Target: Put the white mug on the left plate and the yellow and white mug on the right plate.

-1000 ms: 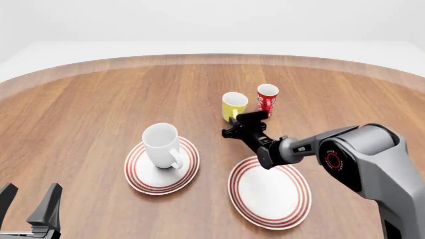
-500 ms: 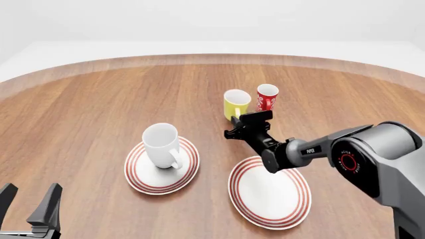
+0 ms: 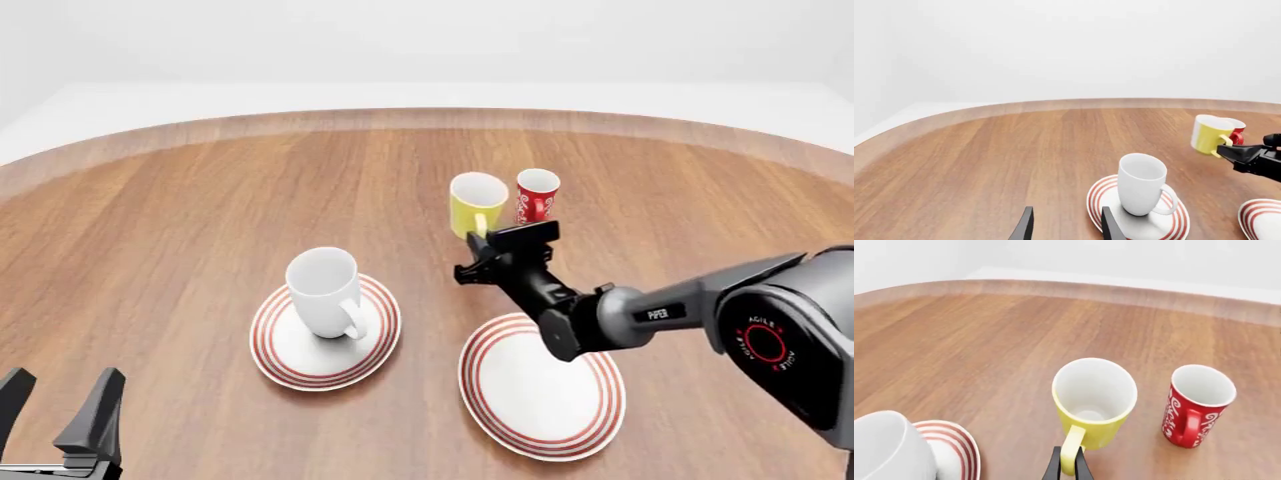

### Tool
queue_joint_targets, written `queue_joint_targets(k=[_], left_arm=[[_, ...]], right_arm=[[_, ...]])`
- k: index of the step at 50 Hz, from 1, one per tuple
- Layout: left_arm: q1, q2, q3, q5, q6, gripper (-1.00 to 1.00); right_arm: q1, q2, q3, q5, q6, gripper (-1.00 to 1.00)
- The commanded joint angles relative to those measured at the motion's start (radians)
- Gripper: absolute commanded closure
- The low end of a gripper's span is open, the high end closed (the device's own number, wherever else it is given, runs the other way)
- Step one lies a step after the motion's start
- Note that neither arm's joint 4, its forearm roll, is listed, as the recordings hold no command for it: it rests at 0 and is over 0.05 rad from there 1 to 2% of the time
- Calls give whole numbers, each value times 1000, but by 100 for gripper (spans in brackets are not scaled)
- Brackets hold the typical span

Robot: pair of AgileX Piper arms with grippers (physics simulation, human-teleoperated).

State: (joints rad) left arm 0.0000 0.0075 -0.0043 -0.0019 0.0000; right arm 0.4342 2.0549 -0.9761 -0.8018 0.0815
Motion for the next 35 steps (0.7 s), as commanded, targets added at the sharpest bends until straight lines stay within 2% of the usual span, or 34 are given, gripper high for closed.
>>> queue_joint_targets(k=[1,16,35], left_arm=[[0,0,0,0,0,-100],[0,0,0,0,0,-100],[0,0,0,0,0,-100]], right_arm=[[8,-66,64,-14,-5,100],[48,-185,179,-27,-26,100],[60,-305,318,-53,-45,100]])
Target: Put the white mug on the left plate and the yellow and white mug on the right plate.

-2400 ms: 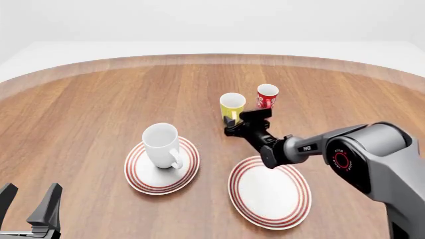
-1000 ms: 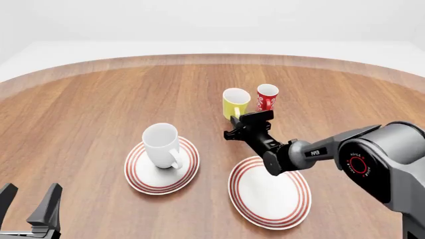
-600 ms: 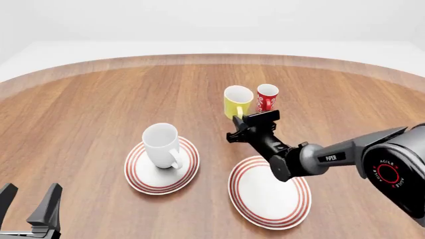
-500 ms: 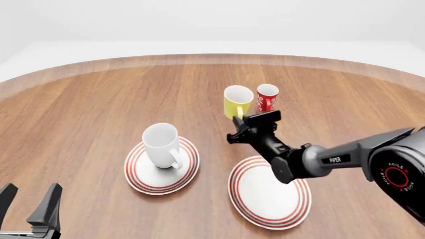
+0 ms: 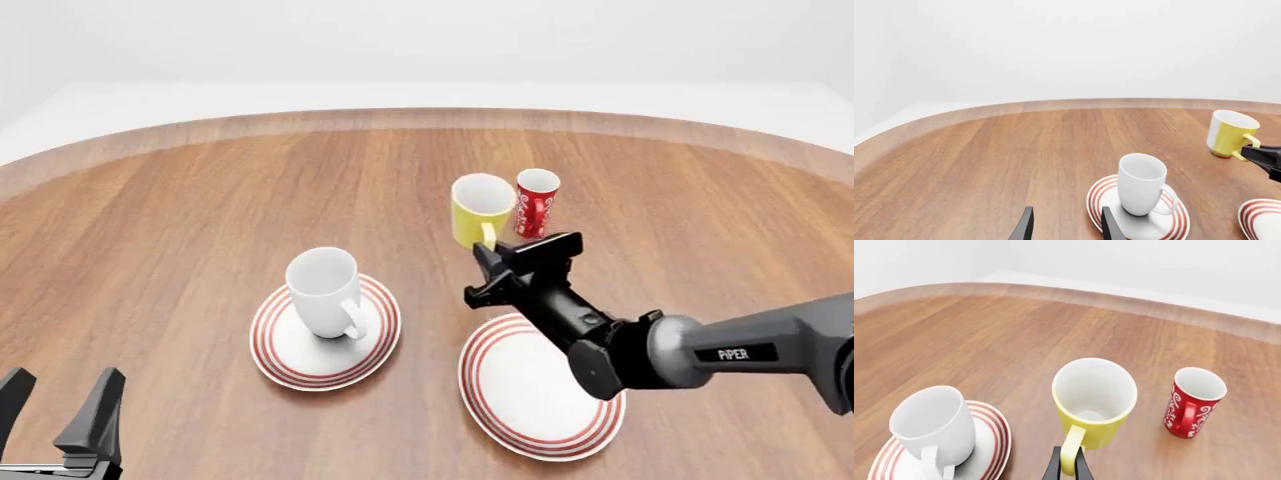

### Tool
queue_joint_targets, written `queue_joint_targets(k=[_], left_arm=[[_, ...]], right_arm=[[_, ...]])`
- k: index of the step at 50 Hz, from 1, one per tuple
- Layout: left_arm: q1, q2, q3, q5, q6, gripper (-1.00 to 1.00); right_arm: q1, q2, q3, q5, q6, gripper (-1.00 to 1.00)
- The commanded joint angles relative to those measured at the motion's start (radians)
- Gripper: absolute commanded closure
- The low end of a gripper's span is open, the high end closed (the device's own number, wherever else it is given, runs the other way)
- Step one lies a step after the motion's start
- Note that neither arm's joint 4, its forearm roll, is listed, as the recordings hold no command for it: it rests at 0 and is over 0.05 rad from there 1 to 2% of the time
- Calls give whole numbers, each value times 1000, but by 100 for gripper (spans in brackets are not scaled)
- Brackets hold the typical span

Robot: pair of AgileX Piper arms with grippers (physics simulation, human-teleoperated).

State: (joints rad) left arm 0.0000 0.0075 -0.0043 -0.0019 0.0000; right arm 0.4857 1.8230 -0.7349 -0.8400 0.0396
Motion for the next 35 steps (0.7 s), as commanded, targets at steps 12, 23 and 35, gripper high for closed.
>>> queue_joint_targets(k=[12,23,35], left_arm=[[0,0,0,0,0,-100],[0,0,0,0,0,-100],[0,0,0,0,0,-100]], right_arm=[[5,-183,206,-45,-30,100],[-5,-247,293,-73,-39,100],[-8,-377,390,-53,-73,100]])
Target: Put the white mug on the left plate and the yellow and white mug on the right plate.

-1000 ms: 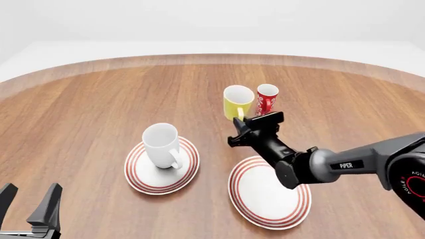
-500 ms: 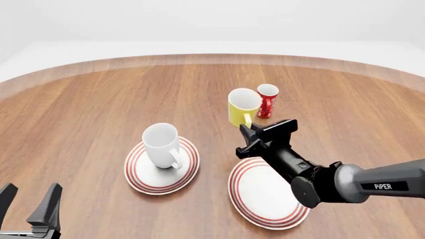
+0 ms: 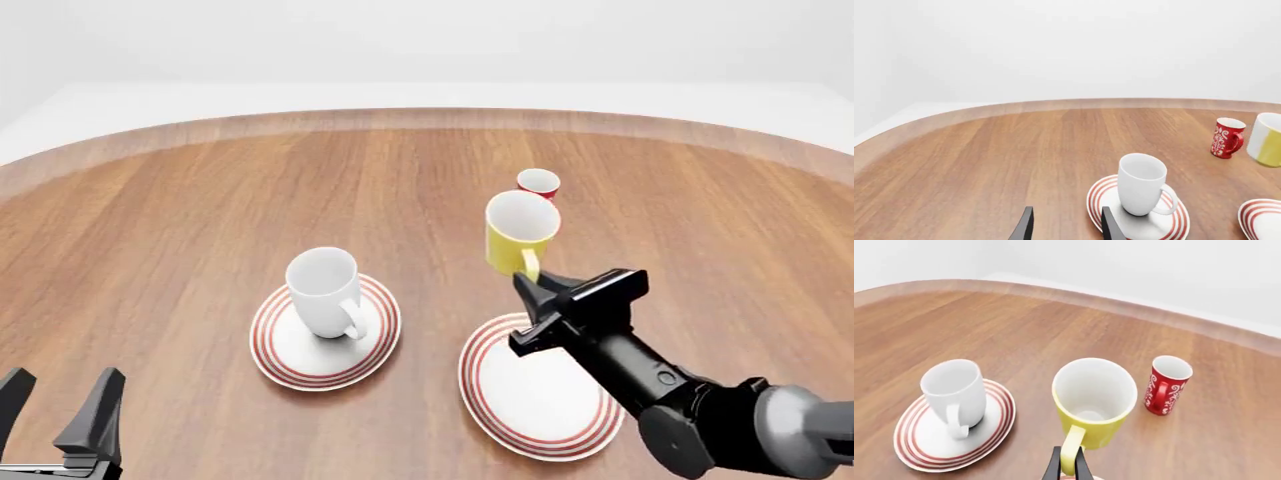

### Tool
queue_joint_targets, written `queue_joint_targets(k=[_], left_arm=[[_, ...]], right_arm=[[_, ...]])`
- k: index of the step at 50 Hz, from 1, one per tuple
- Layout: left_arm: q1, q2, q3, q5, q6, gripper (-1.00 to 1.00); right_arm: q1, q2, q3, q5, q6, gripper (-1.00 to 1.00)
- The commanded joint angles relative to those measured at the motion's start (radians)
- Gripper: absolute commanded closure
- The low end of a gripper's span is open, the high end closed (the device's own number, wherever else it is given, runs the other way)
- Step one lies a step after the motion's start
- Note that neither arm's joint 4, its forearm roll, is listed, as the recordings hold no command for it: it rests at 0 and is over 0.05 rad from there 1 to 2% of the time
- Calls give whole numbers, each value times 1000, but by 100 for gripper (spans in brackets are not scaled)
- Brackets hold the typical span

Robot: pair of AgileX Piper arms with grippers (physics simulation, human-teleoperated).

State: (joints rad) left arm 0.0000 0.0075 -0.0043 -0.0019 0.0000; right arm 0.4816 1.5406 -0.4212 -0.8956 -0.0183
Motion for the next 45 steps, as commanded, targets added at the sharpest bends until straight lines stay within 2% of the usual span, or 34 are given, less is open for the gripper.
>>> queue_joint_targets(k=[1,19,27,40,45], left_arm=[[0,0,0,0,0,-100],[0,0,0,0,0,-100],[0,0,0,0,0,-100],[0,0,0,0,0,-100],[0,0,0,0,0,-100]], right_arm=[[-4,-94,76,3,-15,100],[-7,-324,204,93,-23,100],[-10,-370,244,109,-27,100],[-2,-500,306,200,-42,100],[-4,-588,335,265,-44,100]])
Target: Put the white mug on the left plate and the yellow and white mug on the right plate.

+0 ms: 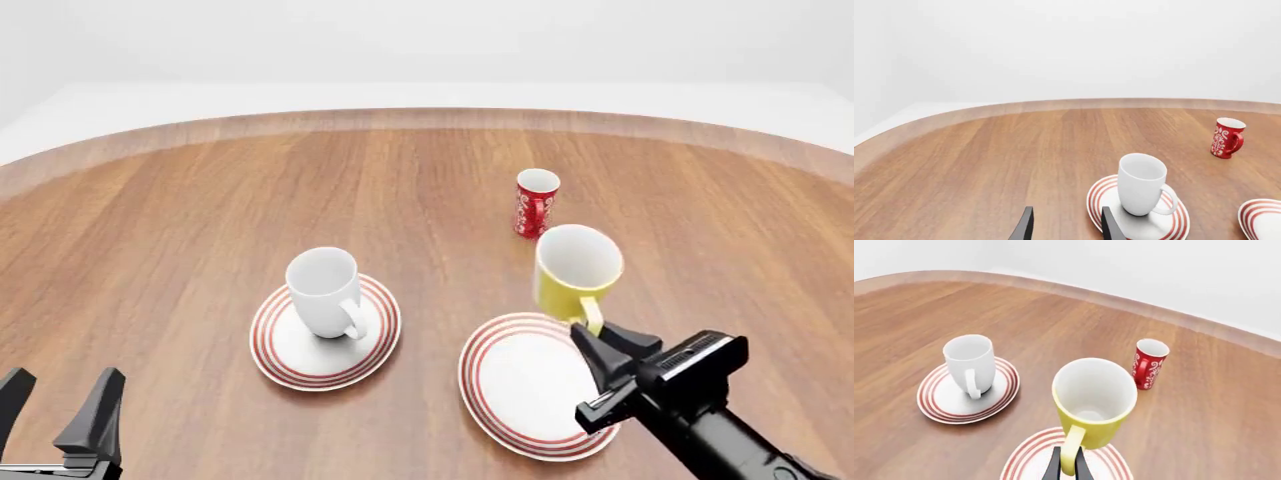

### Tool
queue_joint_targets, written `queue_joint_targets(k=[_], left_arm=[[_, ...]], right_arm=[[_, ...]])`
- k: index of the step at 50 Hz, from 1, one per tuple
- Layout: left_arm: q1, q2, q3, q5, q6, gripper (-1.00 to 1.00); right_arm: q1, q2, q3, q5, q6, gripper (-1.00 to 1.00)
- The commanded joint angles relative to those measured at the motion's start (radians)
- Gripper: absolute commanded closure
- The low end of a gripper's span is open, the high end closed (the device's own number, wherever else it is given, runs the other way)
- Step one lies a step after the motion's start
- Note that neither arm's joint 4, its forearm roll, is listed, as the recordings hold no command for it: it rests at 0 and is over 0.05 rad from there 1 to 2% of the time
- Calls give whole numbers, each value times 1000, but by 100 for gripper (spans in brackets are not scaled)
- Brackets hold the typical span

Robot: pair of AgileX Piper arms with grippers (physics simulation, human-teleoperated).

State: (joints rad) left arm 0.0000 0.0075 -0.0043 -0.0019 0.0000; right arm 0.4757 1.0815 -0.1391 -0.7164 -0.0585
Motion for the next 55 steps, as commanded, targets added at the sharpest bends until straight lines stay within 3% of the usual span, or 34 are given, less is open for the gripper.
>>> queue_joint_targets(k=[1,8,25,42,55], left_arm=[[0,0,0,0,0,-100],[0,0,0,0,0,-100],[0,0,0,0,0,-100],[0,0,0,0,0,-100],[0,0,0,0,0,-100]], right_arm=[[3,-140,57,95,-5,100],[0,-246,79,180,5,100],[9,-376,132,279,16,100],[12,-546,139,475,46,100],[43,-442,139,415,62,100]])
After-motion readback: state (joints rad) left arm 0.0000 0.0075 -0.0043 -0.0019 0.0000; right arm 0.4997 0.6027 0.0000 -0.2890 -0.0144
